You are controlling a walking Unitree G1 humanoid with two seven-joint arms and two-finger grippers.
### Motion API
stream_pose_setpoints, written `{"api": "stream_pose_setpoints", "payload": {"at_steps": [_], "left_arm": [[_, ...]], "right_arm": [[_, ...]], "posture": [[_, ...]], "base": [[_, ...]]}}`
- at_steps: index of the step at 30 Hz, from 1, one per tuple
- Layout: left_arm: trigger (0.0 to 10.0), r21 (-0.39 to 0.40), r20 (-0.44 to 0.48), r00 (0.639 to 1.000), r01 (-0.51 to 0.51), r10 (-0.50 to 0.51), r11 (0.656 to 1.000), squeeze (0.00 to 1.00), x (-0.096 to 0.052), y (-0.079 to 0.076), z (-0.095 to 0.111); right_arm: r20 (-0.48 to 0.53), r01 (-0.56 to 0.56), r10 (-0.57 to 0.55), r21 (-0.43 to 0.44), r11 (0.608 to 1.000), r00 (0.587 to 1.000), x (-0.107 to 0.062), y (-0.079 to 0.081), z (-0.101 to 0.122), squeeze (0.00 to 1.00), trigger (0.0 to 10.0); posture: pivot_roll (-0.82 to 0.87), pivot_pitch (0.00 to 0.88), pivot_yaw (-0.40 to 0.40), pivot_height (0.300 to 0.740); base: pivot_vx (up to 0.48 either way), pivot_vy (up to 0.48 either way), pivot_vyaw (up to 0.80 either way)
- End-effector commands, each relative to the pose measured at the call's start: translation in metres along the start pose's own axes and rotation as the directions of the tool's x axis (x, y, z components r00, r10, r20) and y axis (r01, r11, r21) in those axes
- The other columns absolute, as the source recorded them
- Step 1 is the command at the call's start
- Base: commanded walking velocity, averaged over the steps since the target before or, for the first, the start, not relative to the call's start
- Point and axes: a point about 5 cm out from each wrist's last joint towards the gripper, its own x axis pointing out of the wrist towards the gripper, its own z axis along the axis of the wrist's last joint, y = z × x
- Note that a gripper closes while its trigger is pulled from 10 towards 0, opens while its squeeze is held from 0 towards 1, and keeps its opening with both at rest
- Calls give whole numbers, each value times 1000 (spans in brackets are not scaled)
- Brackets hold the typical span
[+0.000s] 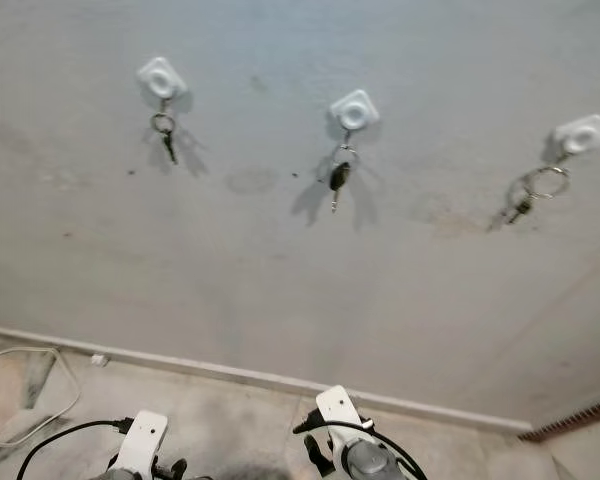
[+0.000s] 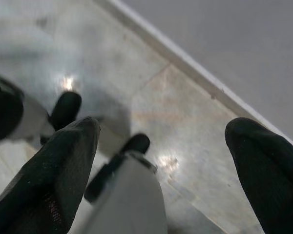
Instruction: Hang keys on a hook
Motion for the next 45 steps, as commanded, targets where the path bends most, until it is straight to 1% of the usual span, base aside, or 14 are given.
{"api": "stream_pose_setpoints", "payload": {"at_steps": [1, 4, 7, 16, 22, 27, 36, 45], "left_arm": [[10000, 15, -28, 1000, 10, -9, 1000, 0, -1, 1, -6], [10000, 23, -43, 999, 11, -10, 1000, 0, -2, 3, -10], [10000, 24, -34, 999, 29, -28, 999, 0, -1, 1, -5], [10000, 60, -24, 998, 60, -59, 996, 0, 1, -4, 3], [10000, 75, -27, 997, 68, -66, 995, 0, 0, -3, 0], [10000, 129, -43, 995, 95, -90, 987, 0, 0, -5, -2], [10000, 127, -44, 995, 89, -84, 988, 0, 0, -4, -3], [10000, 133, -47, 995, 88, -82, 987, 0, 0, -4, -3]], "right_arm": [[-33, 0, 0, -15, 1000, 999, -2, -2, -9, 0, 10000], [-58, 4, -5, -31, 1000, 998, -4, -5, -17, 0, 10000], [-65, 8, -11, -38, 999, 998, -5, -6, -19, 0, 10000], [-52, -4, 1, -55, 998, 999, -3, -2, -13, 0, 10000], [-50, -20, 16, -84, 996, 999, -2, 2, -12, 0, 10000], [-58, -17, 12, -82, 996, 998, -3, 1, -16, 0, 10000], [-63, -8, 2, -89, 996, 998, -4, -3, -18, 0, 10000], [-65, -25, 18, -104, 994, 998, -3, 3, -18, 0, 10000]], "posture": [[-21, 62, -30, 740], [-20, 62, -25, 740], [-22, 63, -21, 740], [-23, 61, -17, 740], [-23, 66, -18, 740], [-23, 67, -18, 740], [-29, 67, -15, 740], [-25, 69, -13, 740]], "base": [[0, 0, 800], [0, 0, 800], [0, 0, 800], [0, 0, 800], [0, 0, 800], [0, 0, 800], [0, 0, 800], [0, 0, 800]]}}
